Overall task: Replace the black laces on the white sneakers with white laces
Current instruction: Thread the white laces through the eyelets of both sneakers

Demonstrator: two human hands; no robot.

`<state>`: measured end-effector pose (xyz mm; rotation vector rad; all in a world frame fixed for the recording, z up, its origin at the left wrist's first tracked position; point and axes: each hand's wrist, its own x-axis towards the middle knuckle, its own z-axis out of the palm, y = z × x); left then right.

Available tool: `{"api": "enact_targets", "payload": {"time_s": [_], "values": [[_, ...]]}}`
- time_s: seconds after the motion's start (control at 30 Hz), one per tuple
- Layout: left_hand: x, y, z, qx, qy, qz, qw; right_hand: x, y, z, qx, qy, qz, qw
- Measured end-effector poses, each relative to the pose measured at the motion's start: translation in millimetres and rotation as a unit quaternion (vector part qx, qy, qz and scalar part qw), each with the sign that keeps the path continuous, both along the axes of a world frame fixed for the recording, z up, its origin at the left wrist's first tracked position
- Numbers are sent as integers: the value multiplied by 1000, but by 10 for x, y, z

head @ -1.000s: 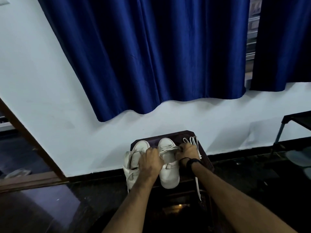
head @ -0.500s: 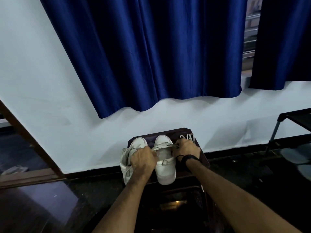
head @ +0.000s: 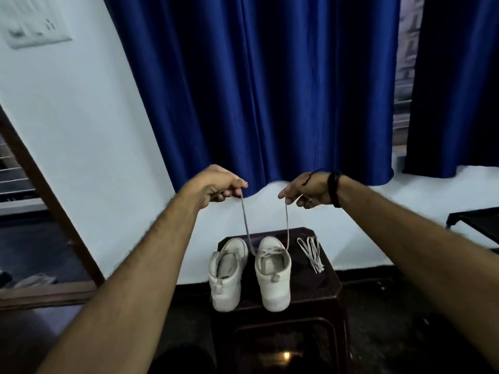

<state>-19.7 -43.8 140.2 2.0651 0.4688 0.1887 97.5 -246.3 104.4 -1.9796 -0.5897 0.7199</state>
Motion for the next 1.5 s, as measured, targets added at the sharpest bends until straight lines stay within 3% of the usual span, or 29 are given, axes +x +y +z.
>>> {"api": "enact_targets", "payload": {"time_s": [0.13,0.27,0.43,0.57,0.7,0.83,1.0,1.3,1.5], "values": [[-7,-179,213,15,-56,-3,998,-69,-36,331,-57,-148,16,987],[0,-320,237,29,-32,-59,997,-209,-28,412,-82,-241,20,967],[44,-424,141,32,-108,-44,993,-245,-11,336,-39,-384,-77,919],[22,-475,51,-15,-182,-37,983,-238,-35,322,72,-359,-174,914],[23,-482,20,-27,-235,31,971,-259,8,282,147,-299,-183,925],[50,-485,3,-3,-267,78,961,-271,59,251,168,-267,-170,933],[29,-580,45,51,-289,46,955,-289,130,239,186,-288,-181,922],[78,-618,29,109,-313,11,943,-319,245,266,131,-373,-155,905],[135,-608,49,112,-303,41,946,-343,210,194,162,-345,-125,916]]}}
